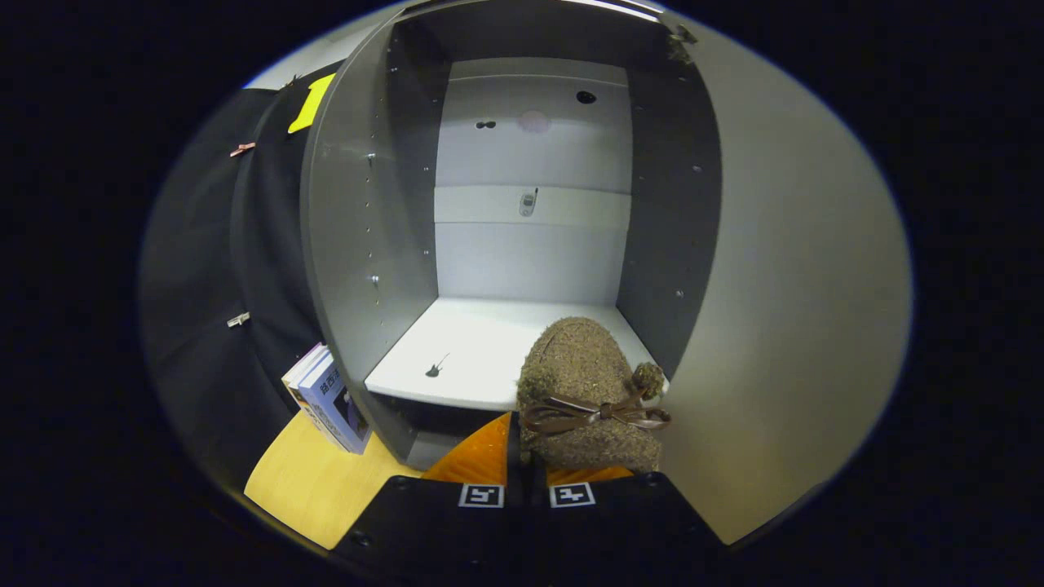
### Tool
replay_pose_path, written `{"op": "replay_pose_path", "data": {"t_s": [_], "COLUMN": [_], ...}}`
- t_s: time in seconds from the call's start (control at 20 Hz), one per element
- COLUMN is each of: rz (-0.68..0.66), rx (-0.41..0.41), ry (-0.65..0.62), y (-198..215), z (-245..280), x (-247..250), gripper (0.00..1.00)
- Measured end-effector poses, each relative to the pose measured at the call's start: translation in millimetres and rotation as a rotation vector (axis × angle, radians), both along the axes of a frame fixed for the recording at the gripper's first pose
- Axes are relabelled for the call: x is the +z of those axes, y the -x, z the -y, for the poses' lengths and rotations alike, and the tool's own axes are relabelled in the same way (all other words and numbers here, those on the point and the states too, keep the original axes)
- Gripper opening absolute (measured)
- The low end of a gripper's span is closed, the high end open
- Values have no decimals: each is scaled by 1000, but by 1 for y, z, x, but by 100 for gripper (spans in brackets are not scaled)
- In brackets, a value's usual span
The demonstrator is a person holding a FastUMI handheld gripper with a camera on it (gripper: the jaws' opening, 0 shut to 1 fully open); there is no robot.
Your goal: Open the shoe cabinet door, grab the shoes and put them into the shoe cabinet, then close the shoe cabinet door.
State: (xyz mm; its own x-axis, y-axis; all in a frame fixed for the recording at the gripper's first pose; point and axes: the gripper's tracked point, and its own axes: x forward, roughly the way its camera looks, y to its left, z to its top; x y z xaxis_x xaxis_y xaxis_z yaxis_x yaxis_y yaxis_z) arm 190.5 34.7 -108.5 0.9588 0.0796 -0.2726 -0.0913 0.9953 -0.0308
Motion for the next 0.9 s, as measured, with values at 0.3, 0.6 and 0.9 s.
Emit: {"op": "replay_pose_path", "data": {"t_s": [0.3, 0.6, 0.9], "rz": [8, -4, -38], "rx": [-12, -25, -21], "ry": [-1, -4, 8], "y": [-98, -186, -226], "z": [-13, -28, -40], "x": [23, 13, -4], "gripper": [5, 5, 8]}}
